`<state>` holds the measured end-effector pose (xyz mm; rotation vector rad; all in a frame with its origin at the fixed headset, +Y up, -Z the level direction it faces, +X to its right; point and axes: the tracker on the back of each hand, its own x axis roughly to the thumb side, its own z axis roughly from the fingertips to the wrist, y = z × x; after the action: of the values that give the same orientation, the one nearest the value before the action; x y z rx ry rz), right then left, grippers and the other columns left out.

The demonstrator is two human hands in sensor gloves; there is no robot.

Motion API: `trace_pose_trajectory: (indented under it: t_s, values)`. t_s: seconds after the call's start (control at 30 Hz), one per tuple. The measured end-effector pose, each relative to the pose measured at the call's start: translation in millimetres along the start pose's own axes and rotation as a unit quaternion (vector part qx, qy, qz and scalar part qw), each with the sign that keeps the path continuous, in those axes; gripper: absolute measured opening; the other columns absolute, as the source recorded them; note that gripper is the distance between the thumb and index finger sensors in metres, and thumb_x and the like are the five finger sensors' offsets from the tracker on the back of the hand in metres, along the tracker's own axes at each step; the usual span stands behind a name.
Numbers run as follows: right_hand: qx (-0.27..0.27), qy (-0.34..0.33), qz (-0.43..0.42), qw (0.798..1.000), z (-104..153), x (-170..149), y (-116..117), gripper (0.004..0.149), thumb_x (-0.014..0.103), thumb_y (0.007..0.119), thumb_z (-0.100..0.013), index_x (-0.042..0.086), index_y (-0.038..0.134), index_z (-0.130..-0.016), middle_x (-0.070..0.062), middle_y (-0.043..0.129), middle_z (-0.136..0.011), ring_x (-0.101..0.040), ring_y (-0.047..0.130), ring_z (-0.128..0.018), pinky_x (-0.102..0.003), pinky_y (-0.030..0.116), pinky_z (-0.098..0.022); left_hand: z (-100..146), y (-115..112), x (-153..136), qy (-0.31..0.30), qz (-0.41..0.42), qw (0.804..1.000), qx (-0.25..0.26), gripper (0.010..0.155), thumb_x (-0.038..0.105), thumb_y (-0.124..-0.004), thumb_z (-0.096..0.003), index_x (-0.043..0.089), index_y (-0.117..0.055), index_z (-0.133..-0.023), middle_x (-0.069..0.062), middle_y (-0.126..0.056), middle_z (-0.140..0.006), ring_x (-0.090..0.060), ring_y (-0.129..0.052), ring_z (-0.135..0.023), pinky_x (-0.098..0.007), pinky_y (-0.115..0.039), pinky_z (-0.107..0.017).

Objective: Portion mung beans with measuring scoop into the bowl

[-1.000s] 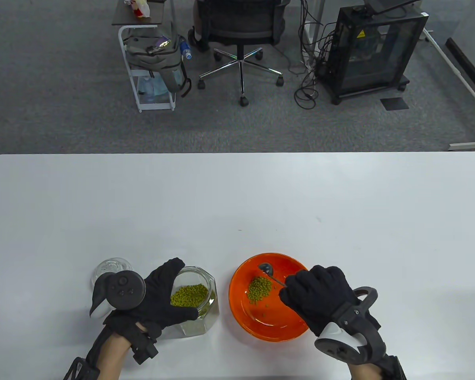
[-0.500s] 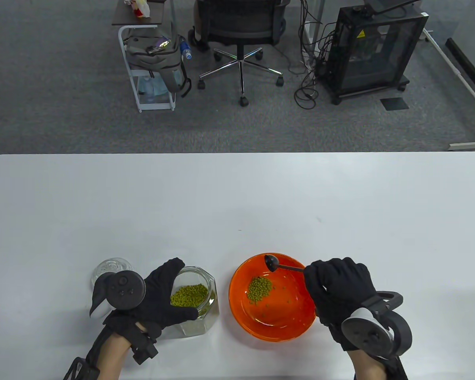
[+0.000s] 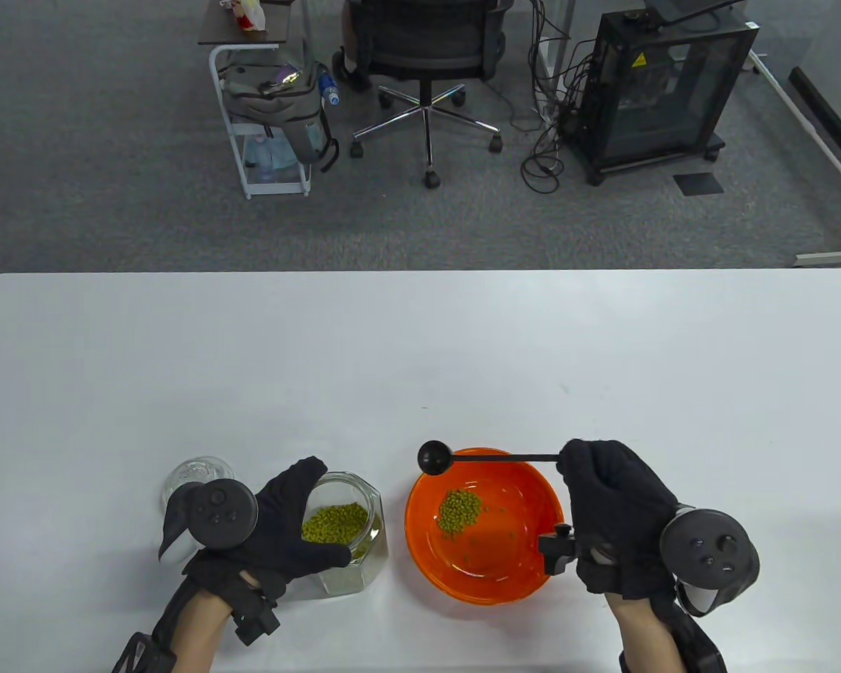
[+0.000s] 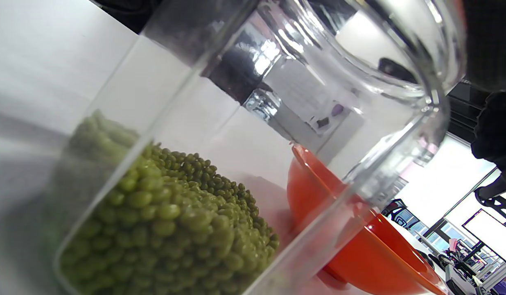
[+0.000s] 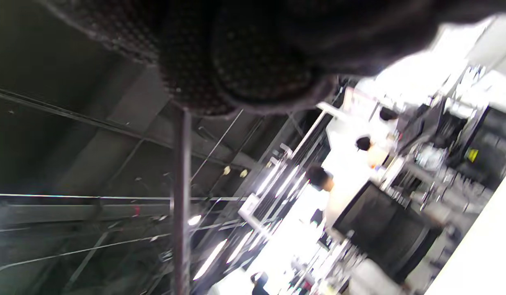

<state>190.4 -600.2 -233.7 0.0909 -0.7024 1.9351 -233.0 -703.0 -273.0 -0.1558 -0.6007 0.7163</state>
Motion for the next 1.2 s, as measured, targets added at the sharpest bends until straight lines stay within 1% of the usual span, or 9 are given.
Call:
trace_pose_trajectory:
  t_s: [0.13,0.27,0.3,0.43,0.67,0.9,1.0,1.13,1.2]
  values:
    - [0.008,-0.015,0.012,1.0,1,14,16,0.043,0.047,0.082,-0.047,0.008,0.1,-0.053,-0.009,0.103,-0.04,-0.022,0.098,-0.021,-0.039,0.086,-0.019,0,0,0,0.001,0.0,1.0,0.0,0.123,0.083,-0.084,-0.0406,-0.001,-0.026,-0.109,-0.032,-0.038,-0.115,-0.061,-0.056,-0.102,-0.076,-0.049,-0.072]
    - [0.052,-0.018,-0.016,0.998,-1,31,39,0.043,0.047,0.082,-0.047,0.008,0.1,-0.053,-0.009,0.103,-0.04,-0.022,0.098,-0.021,-0.039,0.086,-0.019,1,0,0,0.002,0.0,1.0,0.0,0.123,0.083,-0.085,-0.0406,-0.001,-0.026,-0.109,-0.032,-0.038,-0.114,-0.061,-0.056,-0.102,-0.076,-0.049,-0.072]
    - [0.054,-0.016,-0.014,0.998,-1,34,44,0.043,0.046,0.082,-0.047,0.008,0.1,-0.053,-0.01,0.103,-0.04,-0.022,0.098,-0.021,-0.039,0.086,-0.019,1,0,0,0.002,0.0,1.0,0.0,0.123,0.083,-0.085,-0.0405,-0.001,-0.026,-0.109,-0.032,-0.038,-0.114,-0.061,-0.056,-0.102,-0.076,-0.049,-0.072]
    - [0.072,-0.039,0.013,0.997,0,48,67,0.043,0.047,0.082,-0.047,0.008,0.1,-0.053,-0.009,0.103,-0.04,-0.022,0.098,-0.021,-0.039,0.086,-0.019,1,0,0,0.002,0.0,1.0,0.0,0.123,0.083,-0.085,-0.0406,-0.001,-0.027,-0.109,-0.033,-0.038,-0.114,-0.061,-0.056,-0.102,-0.076,-0.049,-0.072]
    - [0.12,-0.047,0.049,0.99,2,57,102,0.043,0.046,0.083,-0.047,0.008,0.1,-0.053,-0.01,0.103,-0.04,-0.022,0.098,-0.021,-0.039,0.086,-0.019,1,0,-1,0.002,0.0,1.0,0.0,0.123,0.083,-0.084,-0.041,-0.001,-0.026,-0.109,-0.032,-0.038,-0.114,-0.061,-0.056,-0.102,-0.076,-0.049,-0.072]
    - [0.166,-0.084,0.117,0.976,8,68,134,0.043,0.046,0.083,-0.047,0.008,0.1,-0.055,-0.01,0.103,-0.041,-0.023,0.098,-0.023,-0.04,0.086,-0.021,1,1,-1,0.002,-0.001,1.0,-0.001,0.123,0.083,-0.084,-0.0408,-0.001,-0.027,-0.109,-0.032,-0.038,-0.114,-0.061,-0.056,-0.102,-0.076,-0.049,-0.072]
    - [0.173,-0.108,0.144,0.968,12,74,145,0.043,0.046,0.083,-0.047,0.008,0.1,-0.055,-0.01,0.103,-0.042,-0.023,0.098,-0.023,-0.04,0.086,-0.021,0,1,-1,0.002,-0.001,1.0,-0.001,0.123,0.083,-0.085,-0.0407,-0.001,-0.026,-0.109,-0.032,-0.038,-0.114,-0.061,-0.056,-0.102,-0.076,-0.049,-0.072]
    - [0.179,-0.167,0.201,0.948,21,85,162,0.043,0.047,0.083,-0.047,0.009,0.1,-0.056,-0.01,0.103,-0.044,-0.023,0.098,-0.025,-0.04,0.086,-0.023,0,1,-1,0.002,-0.001,1.0,-0.001,0.123,0.082,-0.085,-0.0408,-0.001,-0.027,-0.109,-0.032,-0.038,-0.114,-0.061,-0.056,-0.102,-0.076,-0.049,-0.072]
    - [0.177,-0.185,0.221,0.941,25,89,168,0.043,0.047,0.083,-0.047,0.009,0.1,-0.056,-0.01,0.103,-0.044,-0.023,0.098,-0.025,-0.04,0.086,-0.023,0,1,-1,0.002,-0.001,1.0,-0.001,0.123,0.083,-0.085,-0.0406,-0.001,-0.027,-0.109,-0.032,-0.038,-0.114,-0.061,-0.056,-0.102,-0.076,-0.049,-0.072]
